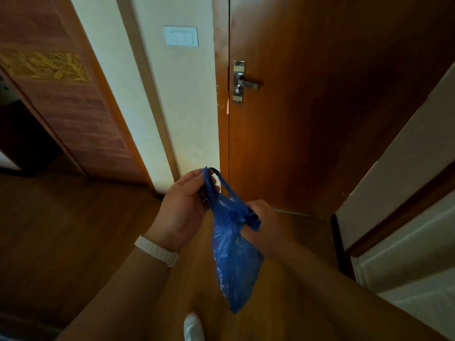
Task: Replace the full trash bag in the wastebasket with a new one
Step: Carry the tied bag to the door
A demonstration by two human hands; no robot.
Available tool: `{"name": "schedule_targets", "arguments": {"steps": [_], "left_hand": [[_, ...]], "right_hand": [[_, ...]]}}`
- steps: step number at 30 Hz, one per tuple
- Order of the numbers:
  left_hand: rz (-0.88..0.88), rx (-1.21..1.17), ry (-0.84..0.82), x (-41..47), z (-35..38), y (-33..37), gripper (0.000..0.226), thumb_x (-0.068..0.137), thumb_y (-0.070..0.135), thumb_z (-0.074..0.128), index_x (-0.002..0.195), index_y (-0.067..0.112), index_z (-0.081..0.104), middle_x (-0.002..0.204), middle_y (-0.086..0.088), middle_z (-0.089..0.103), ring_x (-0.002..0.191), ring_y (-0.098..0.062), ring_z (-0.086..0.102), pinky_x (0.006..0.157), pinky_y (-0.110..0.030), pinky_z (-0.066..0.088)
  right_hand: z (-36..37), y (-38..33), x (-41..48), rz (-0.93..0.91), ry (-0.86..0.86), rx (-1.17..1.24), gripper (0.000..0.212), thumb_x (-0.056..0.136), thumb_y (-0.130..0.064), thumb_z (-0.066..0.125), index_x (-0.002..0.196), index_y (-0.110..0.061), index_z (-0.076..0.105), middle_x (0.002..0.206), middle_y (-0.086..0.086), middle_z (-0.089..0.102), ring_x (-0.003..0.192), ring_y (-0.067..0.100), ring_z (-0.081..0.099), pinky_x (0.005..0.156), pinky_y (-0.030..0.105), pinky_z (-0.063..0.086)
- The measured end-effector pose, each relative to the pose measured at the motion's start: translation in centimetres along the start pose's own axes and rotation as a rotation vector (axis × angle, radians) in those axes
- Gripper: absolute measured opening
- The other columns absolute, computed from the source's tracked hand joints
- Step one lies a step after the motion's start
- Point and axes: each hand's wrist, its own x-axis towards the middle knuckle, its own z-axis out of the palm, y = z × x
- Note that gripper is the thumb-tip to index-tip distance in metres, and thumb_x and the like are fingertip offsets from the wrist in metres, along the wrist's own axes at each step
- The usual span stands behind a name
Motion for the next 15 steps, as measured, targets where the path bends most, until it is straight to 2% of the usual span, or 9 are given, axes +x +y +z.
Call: {"name": "schedule_targets", "arguments": {"steps": [4,8,11,15], "left_hand": [[-0.019,-0.036,-0.023,5.8,-5.3,3.9,0.029,0.097,0.015,0.047,0.081,0.016,0.072,0.079,-0.004,0.061,0.077,-0.018,0.058,0.079,-0.036,0.047],[-0.060,-0.045,-0.019,10.7,-9.7,6.9,0.024,0.096,0.022,0.051,0.085,0.016,0.071,0.080,-0.004,0.060,0.076,-0.017,0.059,0.074,-0.033,0.050],[-0.070,-0.019,-0.022,13.6,-12.0,8.8,0.022,0.095,0.023,0.051,0.083,0.016,0.069,0.078,-0.003,0.061,0.071,-0.015,0.059,0.063,-0.028,0.052],[-0.046,-0.007,-0.022,17.1,-14.6,10.3,0.026,0.094,0.024,0.051,0.079,0.020,0.072,0.074,-0.001,0.062,0.070,-0.014,0.060,0.062,-0.027,0.053]], "right_hand": [[3.5,-2.3,7.0,0.044,-0.001,-0.018,0.026,0.086,-0.026,0.068,0.106,-0.031,0.054,0.103,-0.013,0.053,0.093,0.001,0.056,0.073,0.016,0.046],[6.0,-4.7,12.8,0.054,0.002,-0.031,0.032,0.085,-0.031,0.068,0.111,-0.035,0.051,0.109,-0.016,0.050,0.099,0.002,0.055,0.079,0.019,0.049],[7.9,-5.6,15.9,0.040,0.001,-0.046,0.035,0.086,-0.032,0.068,0.117,-0.032,0.052,0.111,-0.015,0.050,0.101,0.002,0.053,0.081,0.018,0.048],[9.7,-6.4,19.8,0.070,-0.016,-0.047,0.035,0.085,-0.034,0.069,0.115,-0.034,0.051,0.113,-0.016,0.051,0.102,0.002,0.054,0.084,0.020,0.049]]}}
